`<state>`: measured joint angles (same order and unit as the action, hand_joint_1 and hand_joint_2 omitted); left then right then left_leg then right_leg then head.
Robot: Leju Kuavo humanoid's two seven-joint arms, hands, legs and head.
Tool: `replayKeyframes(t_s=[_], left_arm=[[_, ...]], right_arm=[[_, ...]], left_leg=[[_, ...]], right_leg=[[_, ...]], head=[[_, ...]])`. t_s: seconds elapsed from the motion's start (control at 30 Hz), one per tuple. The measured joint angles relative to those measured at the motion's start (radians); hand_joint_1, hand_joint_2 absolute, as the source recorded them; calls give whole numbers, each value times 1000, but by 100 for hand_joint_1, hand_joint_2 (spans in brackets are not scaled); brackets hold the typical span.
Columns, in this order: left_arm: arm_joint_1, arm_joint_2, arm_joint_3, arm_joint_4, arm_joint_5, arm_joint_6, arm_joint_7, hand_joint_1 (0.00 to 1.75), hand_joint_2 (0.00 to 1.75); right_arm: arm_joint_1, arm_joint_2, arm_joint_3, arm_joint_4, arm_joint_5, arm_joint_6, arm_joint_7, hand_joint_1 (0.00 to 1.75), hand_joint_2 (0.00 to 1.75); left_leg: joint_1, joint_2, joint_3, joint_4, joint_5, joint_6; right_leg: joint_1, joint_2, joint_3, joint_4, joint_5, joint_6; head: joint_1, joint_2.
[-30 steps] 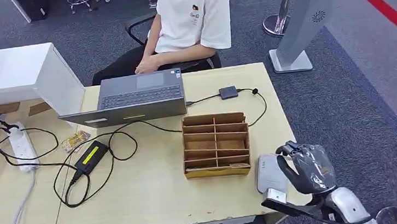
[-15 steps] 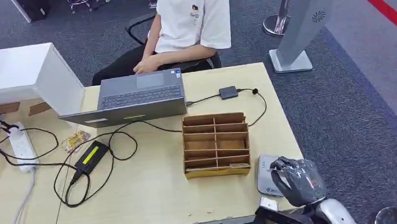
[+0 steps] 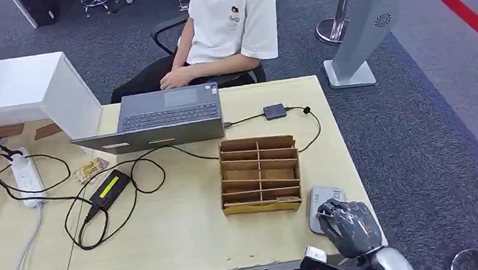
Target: Pass the card to the sensor for recognition and then transmit it.
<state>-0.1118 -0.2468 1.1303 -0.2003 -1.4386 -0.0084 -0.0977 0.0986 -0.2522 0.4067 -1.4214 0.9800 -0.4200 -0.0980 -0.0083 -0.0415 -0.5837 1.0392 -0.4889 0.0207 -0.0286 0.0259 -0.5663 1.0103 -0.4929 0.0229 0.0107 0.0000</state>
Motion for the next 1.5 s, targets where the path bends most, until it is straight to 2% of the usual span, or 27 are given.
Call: replayKeyframes(t_s=[0.23, 0.43, 0.57, 0.73, 0.93, 1.1, 1.13, 1.3, 1.5], left_arm=[[0, -3, 0, 0, -1, -16, 0, 0, 175], [-1, -5, -1, 0, -5, -21, 3, 0, 175], [-8, -5, -8, 0, -21, -31, 17, 0, 175], [-17, -5, -26, 0, -44, -47, 26, 0, 175], [-24, -5, -52, 0, -70, -59, 34, 0, 175], [-27, -5, -75, 0, -77, -61, 44, 0, 175], [-27, -5, -76, 0, -76, -61, 45, 0, 175], [-29, -5, -77, 0, -69, -77, 52, 0, 175], [-29, -4, -77, 0, -51, -78, 53, 0, 175]], right_arm=[[-73, 0, -19, -80, -39, -1, -32, 175, 175], [-222, 4, -35, -141, -65, 22, -39, 175, 175], [-355, 24, -27, -126, -54, 44, -23, 175, 175], [-551, 95, 15, 0, -131, 123, 5, 175, 175], [-769, 206, 81, 247, -106, 112, 56, 175, 175], [-873, 280, 128, 439, -66, 93, 81, 175, 175], [-881, 293, 135, 469, -66, 91, 80, 0, 175], [-897, 327, 159, 555, -60, 80, 66, 0, 175], [-876, 329, 176, 570, -74, 58, 47, 0, 175]], left_leg=[[0, 1, 0, 0, 0, 0], [0, 0, 0, 0, 1, 0], [0, 1, 0, 0, 1, 0], [0, 1, 0, 0, 2, -1], [0, -1, 0, 0, 4, -1], [0, -1, 0, 0, 4, -1], [0, -1, 0, 0, 4, -1], [0, -2, -1, 0, 4, -1], [0, -2, -1, 0, 4, -1]], right_leg=[[0, 1, 0, 0, 1, 0], [0, 1, 0, 1, 1, 0], [0, 2, 0, 1, 2, -1], [0, 2, 0, 2, 2, -1], [0, 0, 0, 3, 2, -1], [0, 0, 0, 2, 2, -1], [0, 0, 0, 2, 2, -1], [0, 0, -1, 2, 2, -1], [0, 0, -1, 1, 2, -1]], head=[[0, 0], [0, 0], [0, 0], [0, 0], [0, 0], [0, 0], [0, 0], [0, 0], [0, 0]])
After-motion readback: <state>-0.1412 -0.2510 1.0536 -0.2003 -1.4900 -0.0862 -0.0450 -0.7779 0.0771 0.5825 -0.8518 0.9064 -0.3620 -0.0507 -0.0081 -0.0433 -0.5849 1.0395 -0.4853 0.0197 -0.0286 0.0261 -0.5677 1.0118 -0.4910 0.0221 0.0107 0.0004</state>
